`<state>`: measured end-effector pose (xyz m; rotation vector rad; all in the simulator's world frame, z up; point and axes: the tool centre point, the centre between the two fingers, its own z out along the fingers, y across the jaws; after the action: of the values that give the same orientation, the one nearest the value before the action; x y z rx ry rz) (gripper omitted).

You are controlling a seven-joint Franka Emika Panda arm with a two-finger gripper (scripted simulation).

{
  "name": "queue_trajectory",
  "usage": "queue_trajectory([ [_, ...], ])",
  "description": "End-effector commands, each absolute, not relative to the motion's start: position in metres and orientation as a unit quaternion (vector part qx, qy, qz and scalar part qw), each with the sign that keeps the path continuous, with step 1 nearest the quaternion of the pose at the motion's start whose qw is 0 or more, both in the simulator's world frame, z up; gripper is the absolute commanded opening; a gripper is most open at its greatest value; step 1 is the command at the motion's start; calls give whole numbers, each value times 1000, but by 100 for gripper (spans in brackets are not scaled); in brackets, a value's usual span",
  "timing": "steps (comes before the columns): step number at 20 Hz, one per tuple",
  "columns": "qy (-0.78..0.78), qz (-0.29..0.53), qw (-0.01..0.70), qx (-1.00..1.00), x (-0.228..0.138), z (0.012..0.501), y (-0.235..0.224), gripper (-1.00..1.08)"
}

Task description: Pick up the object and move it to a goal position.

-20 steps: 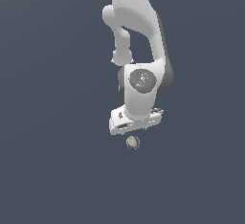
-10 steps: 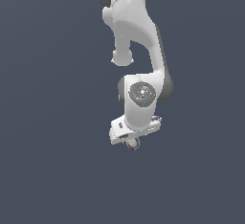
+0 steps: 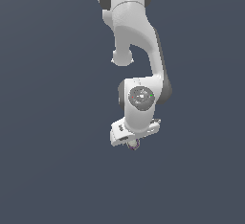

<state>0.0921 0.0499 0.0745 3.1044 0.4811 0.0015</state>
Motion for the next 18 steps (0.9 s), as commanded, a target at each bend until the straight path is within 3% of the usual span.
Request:
queue_trajectory([
  [1,153,0,0,988,91,61,50,100],
  [11,154,0,0,988,93,37,50,100],
  [12,154,0,0,988,93,37,50,-100],
  [18,154,0,0,988,93,37,50,-100],
])
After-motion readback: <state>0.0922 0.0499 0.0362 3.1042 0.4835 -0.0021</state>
